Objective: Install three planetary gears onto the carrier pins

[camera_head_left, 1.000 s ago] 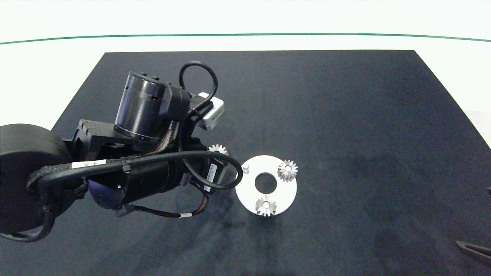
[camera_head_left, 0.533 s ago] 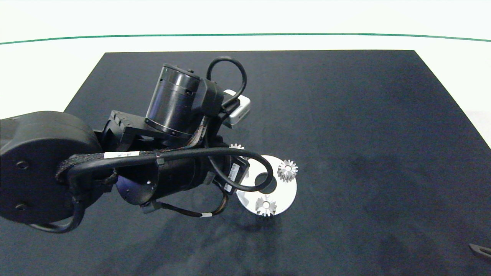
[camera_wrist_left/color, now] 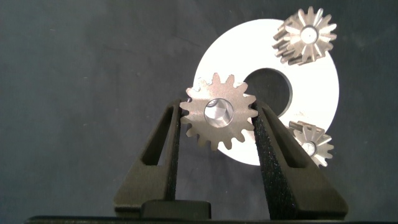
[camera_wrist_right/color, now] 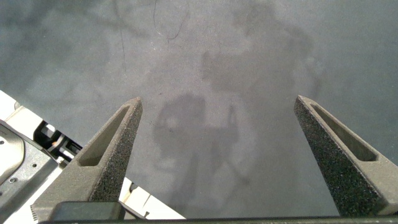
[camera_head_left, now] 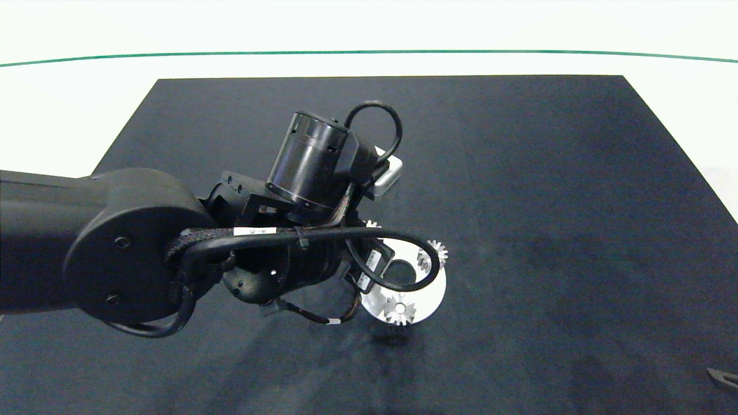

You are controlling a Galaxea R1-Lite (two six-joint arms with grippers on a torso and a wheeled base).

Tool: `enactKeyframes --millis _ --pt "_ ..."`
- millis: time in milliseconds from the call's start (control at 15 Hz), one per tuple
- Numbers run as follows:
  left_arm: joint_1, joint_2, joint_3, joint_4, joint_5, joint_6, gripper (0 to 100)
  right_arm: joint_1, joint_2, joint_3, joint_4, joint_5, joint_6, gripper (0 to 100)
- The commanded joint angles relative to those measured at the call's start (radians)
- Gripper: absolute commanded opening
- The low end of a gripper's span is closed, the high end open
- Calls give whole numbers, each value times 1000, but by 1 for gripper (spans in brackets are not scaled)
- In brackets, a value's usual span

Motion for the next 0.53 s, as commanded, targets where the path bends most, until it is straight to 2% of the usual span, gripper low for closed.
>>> enactKeyframes --millis 67,533 --pt "2 24 -4 0 4 7 0 0 9 3 3 0 -2 100" --pt "1 48 -11 0 4 10 0 2 9 9 3 0 -2 100"
